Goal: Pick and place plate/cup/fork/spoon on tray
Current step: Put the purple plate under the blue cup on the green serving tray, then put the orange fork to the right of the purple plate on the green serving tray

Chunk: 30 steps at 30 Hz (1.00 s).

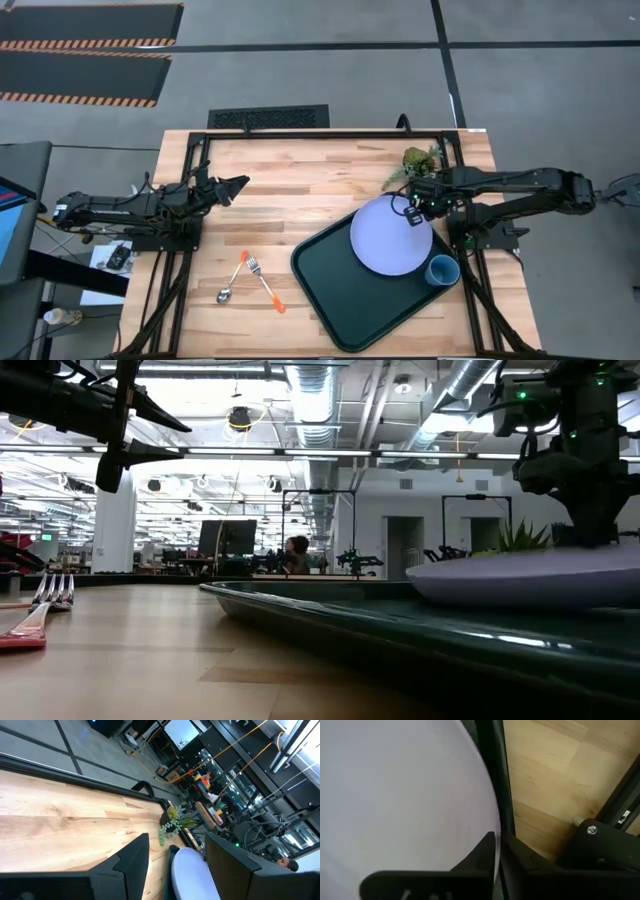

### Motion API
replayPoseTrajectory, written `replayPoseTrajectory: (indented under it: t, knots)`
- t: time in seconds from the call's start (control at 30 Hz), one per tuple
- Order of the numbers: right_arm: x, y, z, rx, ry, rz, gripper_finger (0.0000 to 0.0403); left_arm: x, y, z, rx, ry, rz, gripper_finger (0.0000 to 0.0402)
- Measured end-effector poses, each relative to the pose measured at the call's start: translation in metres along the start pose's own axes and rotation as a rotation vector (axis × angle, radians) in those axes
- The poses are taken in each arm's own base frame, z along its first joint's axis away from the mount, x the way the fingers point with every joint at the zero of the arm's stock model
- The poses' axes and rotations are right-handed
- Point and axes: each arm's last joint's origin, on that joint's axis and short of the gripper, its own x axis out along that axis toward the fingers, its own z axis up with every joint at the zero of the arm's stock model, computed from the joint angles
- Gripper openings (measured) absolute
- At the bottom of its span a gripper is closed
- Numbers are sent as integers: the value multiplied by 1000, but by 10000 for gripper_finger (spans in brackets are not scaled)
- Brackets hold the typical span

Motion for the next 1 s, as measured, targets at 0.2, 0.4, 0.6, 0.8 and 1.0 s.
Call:
replayPoseTrajectory:
  t: [0.2,0.4,0.6,0.8,1.0]
  knots:
    - [0,0,0,-1,14,10,75,0,0,0,2,1,0,176]
    - [-1,4,2,-17,-8,50,101,0,0,-1,7,23,-16,176]
    - [-29,19,11,-61,-91,181,143,-1,-6,-6,65,228,-172,176]
    - [-62,30,18,-94,-169,283,174,-2,-32,-7,147,637,-275,176]
    - [-69,32,20,-117,-190,306,184,1,-55,-27,477,1028,-255,176]
